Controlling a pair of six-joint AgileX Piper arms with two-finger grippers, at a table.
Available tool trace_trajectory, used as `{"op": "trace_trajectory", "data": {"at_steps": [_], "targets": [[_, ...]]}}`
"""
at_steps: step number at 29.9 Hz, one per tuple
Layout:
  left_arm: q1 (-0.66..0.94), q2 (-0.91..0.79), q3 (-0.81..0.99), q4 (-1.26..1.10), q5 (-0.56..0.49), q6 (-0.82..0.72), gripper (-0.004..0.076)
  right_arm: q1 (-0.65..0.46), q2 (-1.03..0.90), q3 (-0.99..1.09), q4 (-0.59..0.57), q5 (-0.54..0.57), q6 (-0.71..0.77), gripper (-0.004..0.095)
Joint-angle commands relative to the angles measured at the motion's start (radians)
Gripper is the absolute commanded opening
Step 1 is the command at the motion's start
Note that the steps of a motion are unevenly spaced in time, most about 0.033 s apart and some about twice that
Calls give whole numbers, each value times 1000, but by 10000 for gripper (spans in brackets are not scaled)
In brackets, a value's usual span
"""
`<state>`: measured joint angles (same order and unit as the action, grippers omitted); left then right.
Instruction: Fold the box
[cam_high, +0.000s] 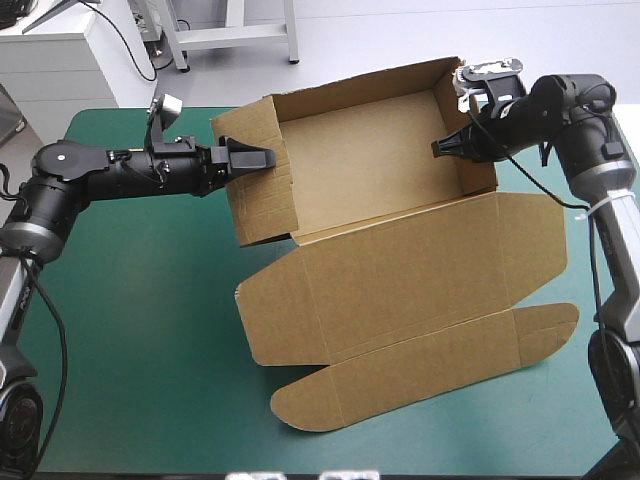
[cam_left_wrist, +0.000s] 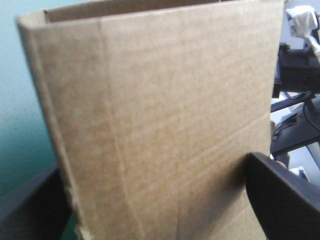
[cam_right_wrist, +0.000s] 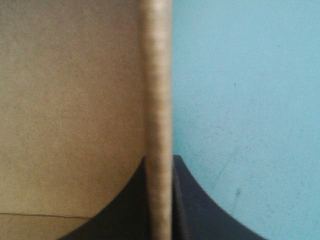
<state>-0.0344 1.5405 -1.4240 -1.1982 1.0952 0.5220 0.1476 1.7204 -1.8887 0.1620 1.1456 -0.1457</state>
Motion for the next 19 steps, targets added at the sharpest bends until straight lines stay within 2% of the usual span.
{"op": "trace_trajectory", "data": {"at_steps": [1,8,12,19], "targets": [[-51,-42,-76,87,-50,-116,640,32,-62,-32,7,-76,30,-13],[-208,-52,-113,404,-259,-382,574,118,-83,-32,-114,-142,103,-13],[-285,-52,-113,542,-334,-522,567,154,-83,-32,-178,-148,146,-13],[-407,-52,-113,793,-413,-759,566,174,-83,-32,-180,-167,166,-13]]}}
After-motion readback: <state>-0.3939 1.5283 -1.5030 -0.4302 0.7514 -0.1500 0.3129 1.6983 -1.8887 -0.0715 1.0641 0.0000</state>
